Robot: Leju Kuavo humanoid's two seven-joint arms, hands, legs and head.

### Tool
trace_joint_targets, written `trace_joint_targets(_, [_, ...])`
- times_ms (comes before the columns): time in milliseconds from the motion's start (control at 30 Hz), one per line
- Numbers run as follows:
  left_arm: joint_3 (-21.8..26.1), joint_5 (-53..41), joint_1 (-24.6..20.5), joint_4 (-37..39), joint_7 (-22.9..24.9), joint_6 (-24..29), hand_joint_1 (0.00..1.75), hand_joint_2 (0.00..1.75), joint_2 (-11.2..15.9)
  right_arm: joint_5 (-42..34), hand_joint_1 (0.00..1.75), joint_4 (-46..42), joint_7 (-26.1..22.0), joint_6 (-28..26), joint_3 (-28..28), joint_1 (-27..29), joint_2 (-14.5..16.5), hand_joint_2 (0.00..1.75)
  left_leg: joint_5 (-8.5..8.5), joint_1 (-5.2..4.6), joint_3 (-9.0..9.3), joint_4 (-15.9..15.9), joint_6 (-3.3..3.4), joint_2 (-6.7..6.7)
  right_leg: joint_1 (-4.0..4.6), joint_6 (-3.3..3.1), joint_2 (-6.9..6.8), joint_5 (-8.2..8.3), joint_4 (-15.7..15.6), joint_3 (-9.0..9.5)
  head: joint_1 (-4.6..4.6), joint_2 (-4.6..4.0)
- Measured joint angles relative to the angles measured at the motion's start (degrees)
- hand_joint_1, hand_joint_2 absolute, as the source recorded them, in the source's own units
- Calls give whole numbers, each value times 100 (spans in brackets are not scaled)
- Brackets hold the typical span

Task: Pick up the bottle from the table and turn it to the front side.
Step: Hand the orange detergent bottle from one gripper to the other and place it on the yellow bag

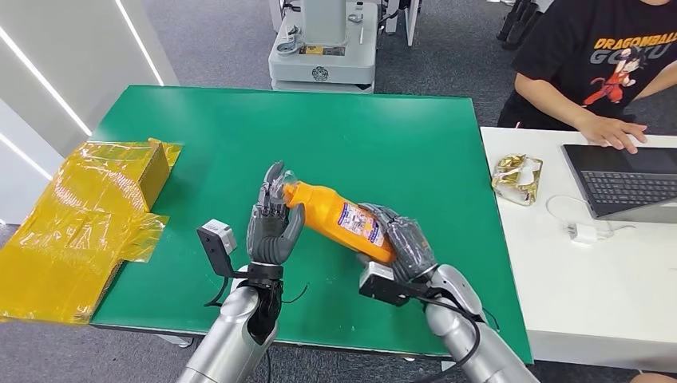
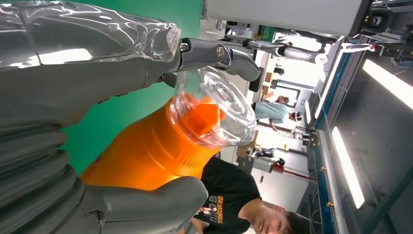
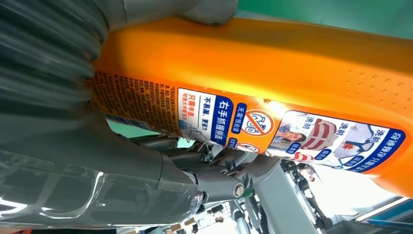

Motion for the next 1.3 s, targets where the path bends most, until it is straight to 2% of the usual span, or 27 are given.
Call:
trace_joint_targets(333, [0,-13,11,0,-1,93,0,175,38,-144,175,665,-141,76,158,-390,153,175,1,0,0,0,0,0,0,0,0,0,1,0,0,0])
trace_joint_targets(867, [23,-64,150,-65,-37,171,0,175,48,-497,175,1265,-462,186,419,-641,425,175,1,0,-2,0,0,-3,0,0,-3,0,2,1,0,0])
trace_joint_targets(1300, [129,-104,213,-151,-30,118,0,175,48,-661,175,1494,-433,711,764,-702,657,175,1,1,-3,0,0,-4,1,0,-4,0,3,0,0,0])
